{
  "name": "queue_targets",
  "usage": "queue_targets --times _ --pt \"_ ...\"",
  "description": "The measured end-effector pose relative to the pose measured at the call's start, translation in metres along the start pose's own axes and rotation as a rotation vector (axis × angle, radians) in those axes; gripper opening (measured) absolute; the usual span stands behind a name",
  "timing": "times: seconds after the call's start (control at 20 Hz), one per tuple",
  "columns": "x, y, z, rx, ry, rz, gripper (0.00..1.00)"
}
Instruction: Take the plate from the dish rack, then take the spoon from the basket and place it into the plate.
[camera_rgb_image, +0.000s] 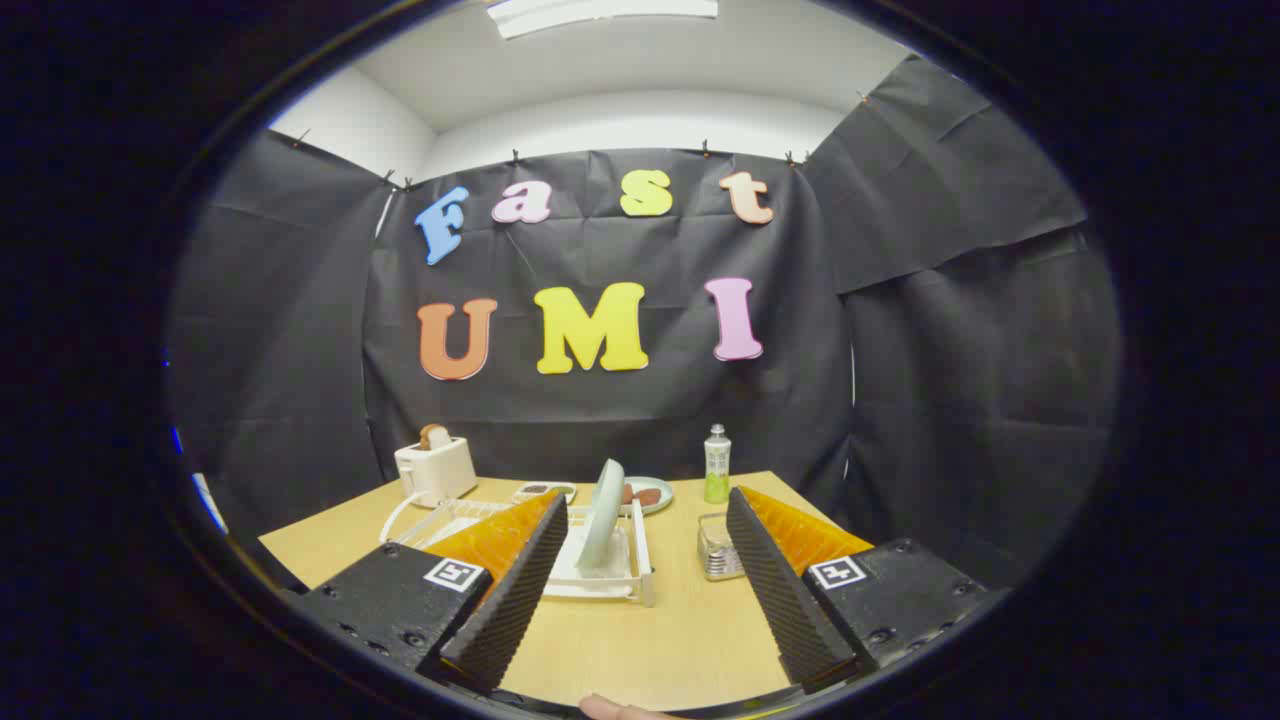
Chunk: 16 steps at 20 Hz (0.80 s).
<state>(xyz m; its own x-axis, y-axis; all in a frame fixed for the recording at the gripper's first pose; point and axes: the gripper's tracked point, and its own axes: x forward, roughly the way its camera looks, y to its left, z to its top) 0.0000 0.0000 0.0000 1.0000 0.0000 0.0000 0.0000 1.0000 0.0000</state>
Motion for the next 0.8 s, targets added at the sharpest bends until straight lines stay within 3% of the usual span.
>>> queue_targets --times 0.8 --pt "0.018 -0.006 -0.012 -0.007 0.052 -0.01 1.0"
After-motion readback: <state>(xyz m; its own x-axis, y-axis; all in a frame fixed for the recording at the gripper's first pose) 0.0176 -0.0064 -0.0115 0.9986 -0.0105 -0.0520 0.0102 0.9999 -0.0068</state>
